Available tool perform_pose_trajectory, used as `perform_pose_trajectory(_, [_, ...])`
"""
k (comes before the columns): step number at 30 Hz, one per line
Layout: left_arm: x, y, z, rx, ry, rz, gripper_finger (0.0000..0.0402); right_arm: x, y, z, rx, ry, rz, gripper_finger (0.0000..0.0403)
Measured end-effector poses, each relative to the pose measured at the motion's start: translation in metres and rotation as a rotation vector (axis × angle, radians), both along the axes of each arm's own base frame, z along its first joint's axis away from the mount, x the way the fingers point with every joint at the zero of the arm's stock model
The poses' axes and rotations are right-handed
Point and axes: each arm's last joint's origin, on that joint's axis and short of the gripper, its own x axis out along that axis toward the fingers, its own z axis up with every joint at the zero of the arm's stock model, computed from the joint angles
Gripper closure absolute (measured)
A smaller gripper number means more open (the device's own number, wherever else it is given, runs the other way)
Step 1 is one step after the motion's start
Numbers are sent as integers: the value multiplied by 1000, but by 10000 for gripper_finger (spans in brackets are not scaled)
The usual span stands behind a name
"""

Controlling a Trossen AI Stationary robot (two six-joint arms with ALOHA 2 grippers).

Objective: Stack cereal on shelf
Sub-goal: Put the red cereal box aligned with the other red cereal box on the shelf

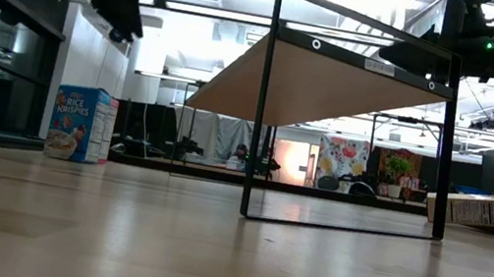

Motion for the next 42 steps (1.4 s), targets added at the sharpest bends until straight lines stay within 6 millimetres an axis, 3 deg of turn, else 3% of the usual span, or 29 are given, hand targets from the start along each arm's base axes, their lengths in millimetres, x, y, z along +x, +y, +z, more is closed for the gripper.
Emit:
perform_pose_trajectory(5, [3, 8, -6, -49, 2, 75, 80, 0, 0, 0, 0, 0, 0, 403])
perform_pose_trajectory(14, [9, 23, -18, 45, 170, 202, 80, 0, 0, 0, 0, 0, 0, 403])
perform_pose_trajectory(27, [25, 45, -61, -128, 418, -110, 80, 0, 0, -2, 4, 16, 0, 403])
perform_pose_trajectory(33, [18, 50, -58, -104, 441, -151, 80, 0, 0, -2, 4, 16, 0, 403])
perform_pose_trajectory(42, [3, 59, -52, -29, 498, -65, 80, 0, 0, -2, 5, 16, -13, 403])
